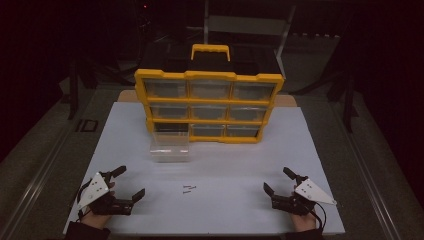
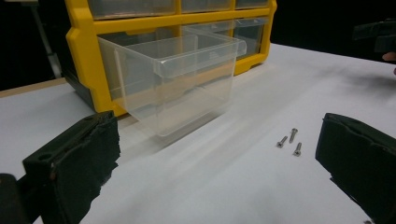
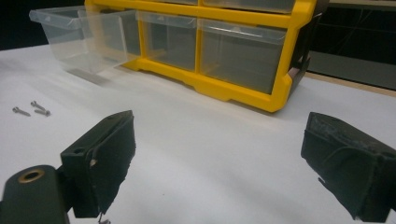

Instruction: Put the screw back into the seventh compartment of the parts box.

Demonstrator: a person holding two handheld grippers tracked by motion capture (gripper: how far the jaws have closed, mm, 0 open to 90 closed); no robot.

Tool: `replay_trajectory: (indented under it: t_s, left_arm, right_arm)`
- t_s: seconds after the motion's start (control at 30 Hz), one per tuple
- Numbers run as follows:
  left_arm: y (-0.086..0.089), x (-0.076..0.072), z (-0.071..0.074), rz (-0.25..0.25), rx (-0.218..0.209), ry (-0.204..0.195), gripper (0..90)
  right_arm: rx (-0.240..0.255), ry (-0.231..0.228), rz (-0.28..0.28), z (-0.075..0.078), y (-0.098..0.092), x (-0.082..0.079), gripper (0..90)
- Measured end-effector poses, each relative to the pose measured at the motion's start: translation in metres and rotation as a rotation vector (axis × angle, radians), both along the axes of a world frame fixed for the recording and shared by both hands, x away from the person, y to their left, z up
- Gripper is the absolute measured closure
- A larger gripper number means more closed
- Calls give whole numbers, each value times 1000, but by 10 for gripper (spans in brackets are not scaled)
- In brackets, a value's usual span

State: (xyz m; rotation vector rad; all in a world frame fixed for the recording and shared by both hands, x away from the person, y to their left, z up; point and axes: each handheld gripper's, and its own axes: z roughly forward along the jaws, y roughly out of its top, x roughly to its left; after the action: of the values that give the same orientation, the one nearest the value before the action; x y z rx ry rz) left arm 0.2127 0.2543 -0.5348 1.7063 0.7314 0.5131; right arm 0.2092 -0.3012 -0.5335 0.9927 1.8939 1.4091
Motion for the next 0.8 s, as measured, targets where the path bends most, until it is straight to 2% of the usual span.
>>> replay_trajectory:
  t_s: [0.17, 0.37, 0.63, 0.73, 0.8]
  left_arm:
    - [0, 0, 0, 2, 2, -1, 0]
    - [-3, 1, 0, -3, 7, 4, 0]
    - [-6, -3, 3, -10, 10, -14, 0]
    - [-9, -4, 5, -24, 16, -23, 0]
    - [-11, -4, 7, -45, 15, -18, 0]
  right_arm:
    - [4, -4, 8, 0, -1, 0, 100]
    - [-14, -23, 20, 2, 2, -2, 100]
    - [15, -21, 23, 3, -1, -3, 100]
    - [11, -27, 27, 4, 0, -4, 100]
    - [30, -29, 34, 6, -1, -4, 100]
